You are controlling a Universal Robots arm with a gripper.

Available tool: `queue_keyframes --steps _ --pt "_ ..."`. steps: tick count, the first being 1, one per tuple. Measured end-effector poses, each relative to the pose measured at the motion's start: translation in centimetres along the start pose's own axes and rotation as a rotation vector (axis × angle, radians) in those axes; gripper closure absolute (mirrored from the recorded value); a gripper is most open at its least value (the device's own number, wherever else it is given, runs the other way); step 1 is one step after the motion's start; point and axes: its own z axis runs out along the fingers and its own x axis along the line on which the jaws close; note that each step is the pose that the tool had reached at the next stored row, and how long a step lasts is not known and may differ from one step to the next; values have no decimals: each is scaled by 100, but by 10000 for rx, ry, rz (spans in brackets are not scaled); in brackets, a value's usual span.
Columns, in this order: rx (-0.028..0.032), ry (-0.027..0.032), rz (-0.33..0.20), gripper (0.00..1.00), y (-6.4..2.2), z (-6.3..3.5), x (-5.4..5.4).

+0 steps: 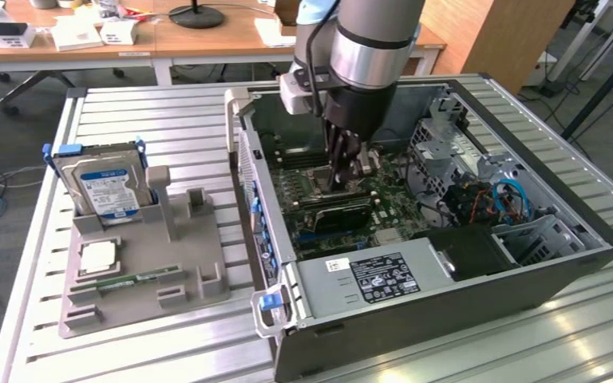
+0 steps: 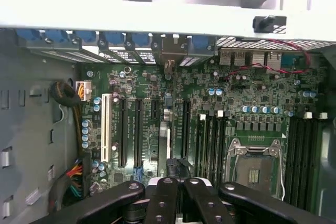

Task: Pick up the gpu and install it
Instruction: 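Press down on the gpu until it lock into place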

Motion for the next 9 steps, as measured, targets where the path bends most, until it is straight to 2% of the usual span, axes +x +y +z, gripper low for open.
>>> queue_keyframes --steps 9 --pt "-1 0 0 90 -4 -206 -3"
